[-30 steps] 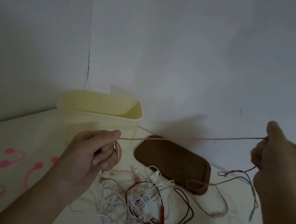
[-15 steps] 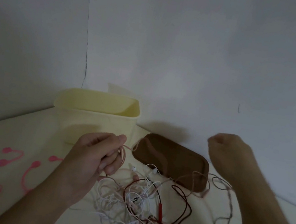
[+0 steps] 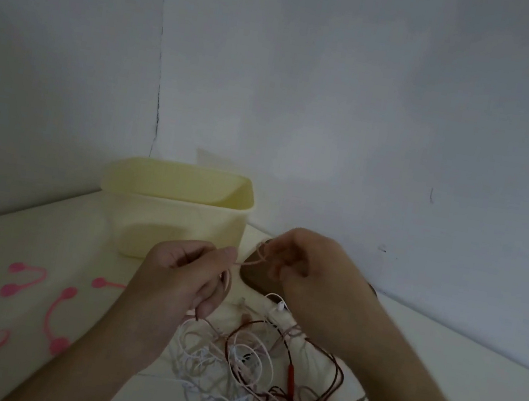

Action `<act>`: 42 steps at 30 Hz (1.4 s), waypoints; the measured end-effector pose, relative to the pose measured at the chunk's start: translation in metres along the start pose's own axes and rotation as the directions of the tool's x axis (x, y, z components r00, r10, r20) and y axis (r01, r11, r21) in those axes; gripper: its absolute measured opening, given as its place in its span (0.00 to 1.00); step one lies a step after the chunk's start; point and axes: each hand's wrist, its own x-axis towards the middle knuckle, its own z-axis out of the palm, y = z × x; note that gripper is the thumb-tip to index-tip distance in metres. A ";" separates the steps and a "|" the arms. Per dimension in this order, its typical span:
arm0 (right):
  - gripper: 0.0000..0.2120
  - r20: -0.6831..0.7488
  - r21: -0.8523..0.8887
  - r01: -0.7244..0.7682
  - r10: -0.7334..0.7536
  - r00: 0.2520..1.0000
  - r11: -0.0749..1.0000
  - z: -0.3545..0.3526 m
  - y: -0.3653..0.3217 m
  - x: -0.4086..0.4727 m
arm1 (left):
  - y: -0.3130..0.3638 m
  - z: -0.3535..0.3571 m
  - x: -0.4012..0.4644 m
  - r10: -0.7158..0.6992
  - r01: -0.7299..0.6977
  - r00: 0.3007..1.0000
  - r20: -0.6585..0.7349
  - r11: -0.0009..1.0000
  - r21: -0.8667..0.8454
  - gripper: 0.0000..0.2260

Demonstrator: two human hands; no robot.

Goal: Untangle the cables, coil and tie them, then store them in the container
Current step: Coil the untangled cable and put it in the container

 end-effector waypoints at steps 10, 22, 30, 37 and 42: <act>0.14 -0.163 0.096 0.039 -0.023 0.986 0.995 -0.079 0.010 -0.012 | 0.002 -0.004 0.002 -0.016 0.015 0.999 -0.050 1.000 -0.024 0.25; 0.20 -0.204 -0.511 -0.410 0.357 0.912 0.756 -0.047 0.023 0.004 | 0.000 -0.002 -0.002 -0.054 0.097 0.968 0.247 0.981 -0.167 0.16; 0.30 0.317 0.314 -0.056 -0.049 0.947 0.948 0.006 -0.020 -0.012 | -0.002 0.004 -0.003 0.004 -0.013 0.994 0.106 0.997 0.078 0.19; 0.11 0.122 0.054 0.046 -0.053 0.991 0.997 0.005 -0.005 -0.002 | 0.002 0.004 -0.002 -0.013 0.008 0.998 0.068 0.997 0.074 0.21; 0.13 -0.063 0.075 0.085 -0.080 0.995 0.994 0.009 0.001 0.000 | 0.006 0.004 -0.003 -0.133 0.214 0.963 0.236 0.909 -0.358 0.16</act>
